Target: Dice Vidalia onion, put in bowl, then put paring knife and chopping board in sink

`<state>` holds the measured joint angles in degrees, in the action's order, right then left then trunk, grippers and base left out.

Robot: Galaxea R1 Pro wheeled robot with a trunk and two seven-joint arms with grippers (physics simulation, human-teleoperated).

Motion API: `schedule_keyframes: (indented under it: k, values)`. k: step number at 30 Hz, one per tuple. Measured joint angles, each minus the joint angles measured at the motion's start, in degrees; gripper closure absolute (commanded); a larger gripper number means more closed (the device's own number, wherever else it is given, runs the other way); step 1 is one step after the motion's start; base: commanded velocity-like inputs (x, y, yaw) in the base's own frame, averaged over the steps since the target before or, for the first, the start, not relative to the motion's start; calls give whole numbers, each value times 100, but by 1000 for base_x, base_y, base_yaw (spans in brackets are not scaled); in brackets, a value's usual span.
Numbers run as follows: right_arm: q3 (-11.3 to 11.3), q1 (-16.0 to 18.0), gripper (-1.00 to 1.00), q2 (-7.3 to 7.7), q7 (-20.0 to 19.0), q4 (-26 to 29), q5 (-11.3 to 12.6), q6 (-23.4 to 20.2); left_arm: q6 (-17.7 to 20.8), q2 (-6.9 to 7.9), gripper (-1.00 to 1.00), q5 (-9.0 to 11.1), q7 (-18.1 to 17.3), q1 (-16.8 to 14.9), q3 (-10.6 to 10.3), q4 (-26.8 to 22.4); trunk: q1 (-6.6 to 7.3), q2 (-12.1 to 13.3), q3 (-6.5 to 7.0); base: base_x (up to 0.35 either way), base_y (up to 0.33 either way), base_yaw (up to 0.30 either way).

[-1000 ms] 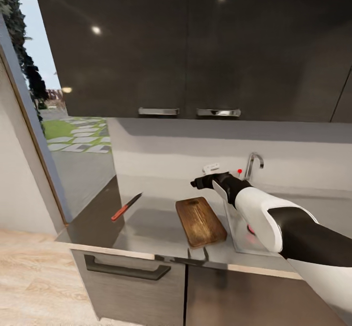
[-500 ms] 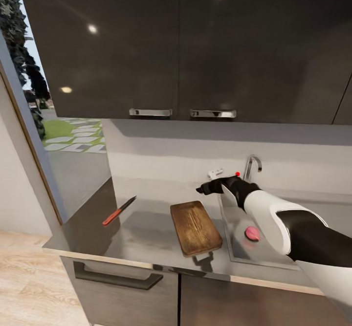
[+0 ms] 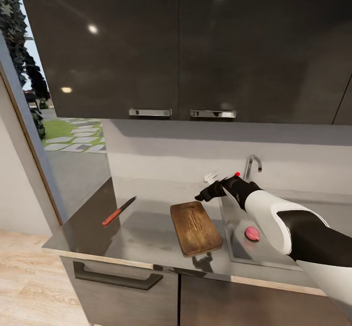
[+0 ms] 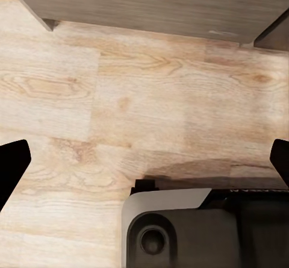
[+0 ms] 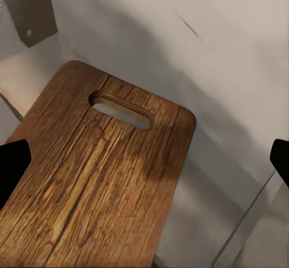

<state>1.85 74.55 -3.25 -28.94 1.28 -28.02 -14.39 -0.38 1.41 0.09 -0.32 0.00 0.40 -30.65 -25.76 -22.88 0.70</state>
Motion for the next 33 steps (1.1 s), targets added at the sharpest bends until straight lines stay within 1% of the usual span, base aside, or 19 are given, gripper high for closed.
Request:
schedule_keyframes:
  k: [2, 8, 15, 20, 33]
  values:
    - [0, 0, -100, 0, -19, 0, -38, 3, 0, 0, -100, 2, 0, 0, 0, -1, 1, 0, 0, 154, 0, 0]
    - [2, -45, -100, 0, -30, -8, -48, 19, 0, 2, -100, 5, 0, 0, 0, -1, 2, 0, 0, 246, 0, 0]
    - [4, -171, -100, -1, -31, -9, -52, 204, 1, 5, -100, 5, 0, 0, 0, -1, 2, 0, 0, 255, 0, 0]
    - [1, -197, -100, 0, -30, -9, -51, 220, -1, 2, -100, 5, 0, 0, 0, 5, 1, 0, 0, 208, 0, 0]
    - [6, -211, -100, 0, -30, -8, -51, 228, -2, -2, -100, 6, 0, 0, -16, 59, 0, 0, 0, 27, 0, 0]
